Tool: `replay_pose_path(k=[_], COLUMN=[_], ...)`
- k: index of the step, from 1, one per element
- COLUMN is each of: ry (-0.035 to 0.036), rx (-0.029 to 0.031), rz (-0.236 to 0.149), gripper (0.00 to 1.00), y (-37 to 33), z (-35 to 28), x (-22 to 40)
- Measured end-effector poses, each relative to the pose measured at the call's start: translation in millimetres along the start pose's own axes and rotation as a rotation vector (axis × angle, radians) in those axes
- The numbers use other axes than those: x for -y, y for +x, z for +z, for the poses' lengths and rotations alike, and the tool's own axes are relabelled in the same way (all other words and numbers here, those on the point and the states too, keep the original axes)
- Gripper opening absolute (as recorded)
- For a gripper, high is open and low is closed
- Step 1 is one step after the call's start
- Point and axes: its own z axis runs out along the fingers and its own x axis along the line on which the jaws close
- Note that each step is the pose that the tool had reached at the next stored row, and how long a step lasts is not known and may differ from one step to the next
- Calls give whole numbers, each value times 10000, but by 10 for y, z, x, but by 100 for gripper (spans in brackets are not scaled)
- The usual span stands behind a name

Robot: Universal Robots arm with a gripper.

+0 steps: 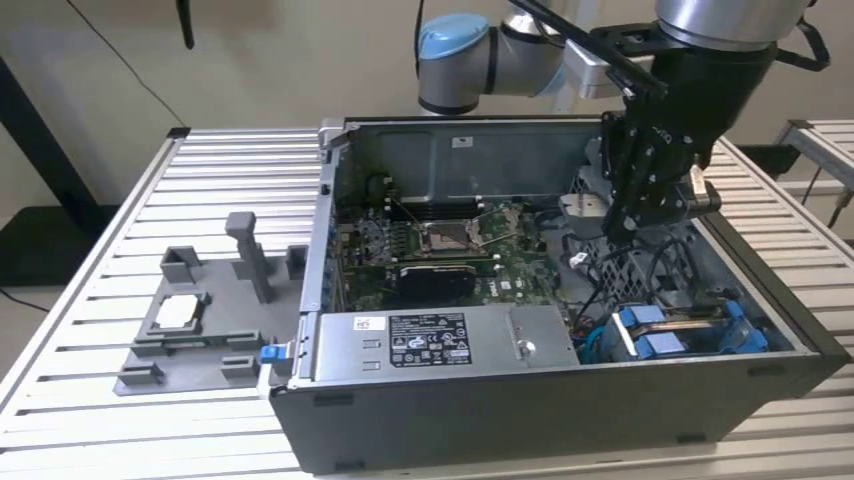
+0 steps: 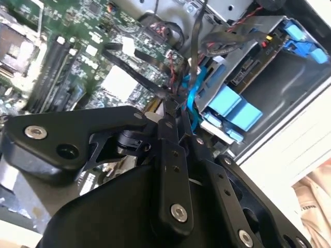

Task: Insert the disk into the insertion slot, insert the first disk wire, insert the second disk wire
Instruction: 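Insert the second disk wire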

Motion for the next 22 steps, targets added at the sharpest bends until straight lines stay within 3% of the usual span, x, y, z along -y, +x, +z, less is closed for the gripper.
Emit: replay_pose_path(k=[2, 3, 6, 7, 8, 11, 13, 15, 18, 22], ry=[166, 262, 753, 896, 996, 1119, 1137, 1159, 1222, 1315], rx=[-270, -358, -509, -583, -693, -1116, -1294, -1420, -1534, -1577], rz=[-39, -53, -55, -57, -64, -106, -121, -133, -143, -162], gripper=[18, 18, 18, 18, 18, 18, 18, 18, 18, 18], y=[-12, -25, -84, -90, -94, -111, -136, -176, -256, -312], z=[0, 1, 2, 4, 3, 4, 3, 2, 3, 1], x=[-3, -5, -12, -21, -29, -57, -95, -127, -167, -216])
